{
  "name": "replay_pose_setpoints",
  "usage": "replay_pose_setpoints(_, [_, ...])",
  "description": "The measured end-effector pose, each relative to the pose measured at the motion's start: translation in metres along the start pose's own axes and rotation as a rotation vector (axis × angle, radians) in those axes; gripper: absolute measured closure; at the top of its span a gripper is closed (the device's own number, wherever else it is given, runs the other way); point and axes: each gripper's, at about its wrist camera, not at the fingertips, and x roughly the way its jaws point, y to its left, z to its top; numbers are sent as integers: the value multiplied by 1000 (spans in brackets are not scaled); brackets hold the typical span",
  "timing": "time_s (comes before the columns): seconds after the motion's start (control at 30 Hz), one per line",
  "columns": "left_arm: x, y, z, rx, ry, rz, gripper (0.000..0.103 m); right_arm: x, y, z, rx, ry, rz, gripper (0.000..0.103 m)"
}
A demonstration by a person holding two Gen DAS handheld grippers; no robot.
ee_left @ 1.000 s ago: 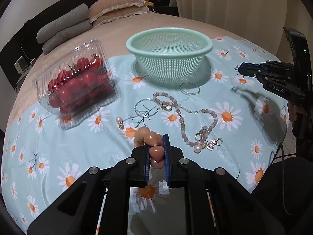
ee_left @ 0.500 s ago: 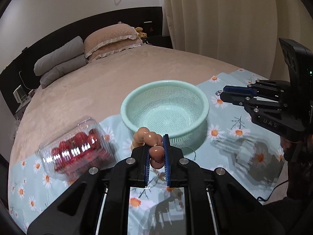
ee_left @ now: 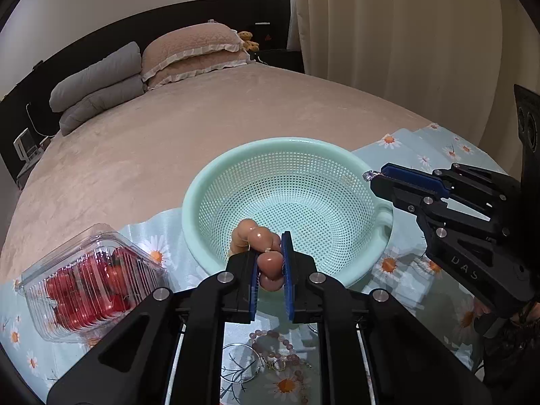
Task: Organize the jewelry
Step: 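Carry the earrings into the green basket with the right tool while the left tool drops the bracelet there, then grasp the pearl earring with the left tool while the right tool grasps a silver hoop bracelet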
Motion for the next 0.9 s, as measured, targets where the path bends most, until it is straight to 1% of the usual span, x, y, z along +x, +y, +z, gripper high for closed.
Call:
replay_pose_setpoints(0.23, [8,-4,0,8,11,-3,90,7,3,-2,-11,20,1,89])
replay_pose_setpoints(0.3, [10,-4,0,4,10,6,90,9,3,-2,-6,21,-11,88])
replay_pose_setpoints(0.33, [11,-5,-1,5,10,14,90,8,2,-3,-1,16,-20,84])
replay_pose_setpoints(0.37, [10,-4,-3,4,5,28,85,9,0,-3,7,16,-32,66])
replay_pose_setpoints(0.4, [9,-4,-3,2,1,39,81,8,-2,-3,15,13,-50,53])
replay_pose_setpoints(0.43, [8,-4,-3,-2,3,37,67,5,-3,-4,21,-9,-76,35])
replay_pose_setpoints(0.47, [7,-4,-3,-7,-3,41,52,1,-4,-5,24,-32,-97,30])
replay_pose_setpoints(0.5, [5,-2,-4,-8,-11,52,48,-1,-5,-5,26,-41,-110,29])
replay_pose_setpoints(0.53, [4,-2,-5,-3,-15,67,41,-2,-7,-4,29,-42,-117,22])
replay_pose_setpoints(0.57, [2,-2,-5,-1,-21,81,30,-3,-8,-4,33,-47,-125,18])
replay_pose_setpoints(0.67, [-6,2,-8,-11,-39,98,18,-6,-12,-5,43,-44,-134,18])
replay_pose_setpoints(0.77, [-15,10,-13,-29,-49,102,12,-5,-14,-8,51,-24,-134,17])
replay_pose_setpoints(0.9, [-23,20,-21,-32,-39,121,10,-5,-14,-11,53,-9,-125,17])
